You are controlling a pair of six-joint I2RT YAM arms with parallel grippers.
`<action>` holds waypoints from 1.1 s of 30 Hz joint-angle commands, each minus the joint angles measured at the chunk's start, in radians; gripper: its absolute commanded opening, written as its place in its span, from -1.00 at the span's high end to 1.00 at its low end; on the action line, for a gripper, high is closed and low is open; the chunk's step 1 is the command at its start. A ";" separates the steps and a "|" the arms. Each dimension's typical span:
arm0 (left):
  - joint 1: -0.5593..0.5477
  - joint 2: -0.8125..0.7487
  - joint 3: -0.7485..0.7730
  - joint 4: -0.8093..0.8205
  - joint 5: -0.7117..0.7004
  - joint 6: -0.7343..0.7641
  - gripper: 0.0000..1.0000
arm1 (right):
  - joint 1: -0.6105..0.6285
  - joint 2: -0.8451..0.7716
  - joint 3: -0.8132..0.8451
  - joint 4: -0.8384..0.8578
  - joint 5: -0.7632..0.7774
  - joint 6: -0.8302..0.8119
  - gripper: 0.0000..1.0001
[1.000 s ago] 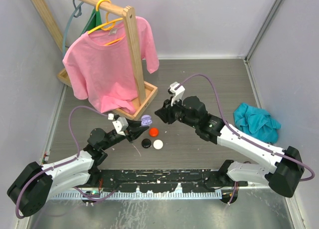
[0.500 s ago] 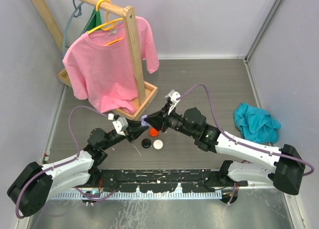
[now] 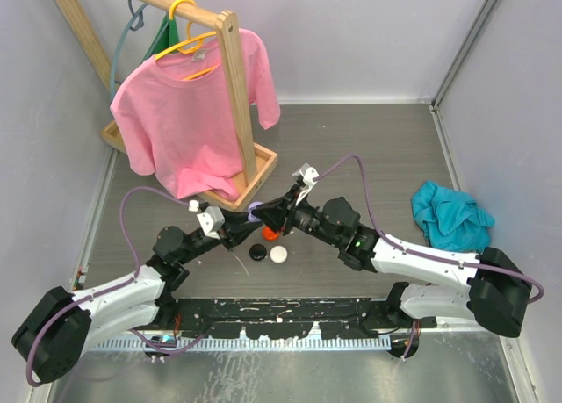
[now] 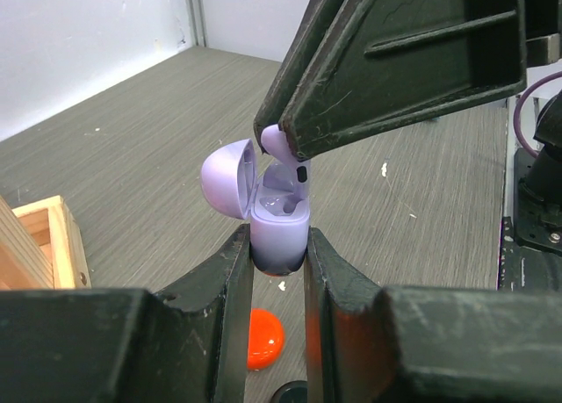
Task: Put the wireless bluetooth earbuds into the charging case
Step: Place the earbud in the charging case.
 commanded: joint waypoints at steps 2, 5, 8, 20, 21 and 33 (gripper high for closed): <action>0.002 -0.019 0.015 0.083 0.009 0.003 1.00 | 0.008 0.011 0.001 0.108 0.031 0.026 0.60; 0.002 -0.021 0.013 0.086 0.008 0.003 0.99 | 0.009 0.017 -0.004 0.113 0.032 0.035 0.60; 0.001 -0.025 0.008 0.092 0.004 0.002 1.00 | 0.009 0.019 -0.020 0.125 0.049 0.051 0.60; 0.002 -0.028 0.003 0.097 -0.020 0.001 1.00 | 0.011 -0.013 -0.060 0.115 0.091 0.111 0.48; 0.002 -0.029 0.003 0.097 -0.022 0.001 1.00 | 0.012 -0.015 -0.061 0.114 0.091 0.114 0.46; 0.001 -0.025 0.003 0.100 -0.022 -0.001 1.00 | 0.017 -0.028 -0.057 0.057 0.119 0.137 0.34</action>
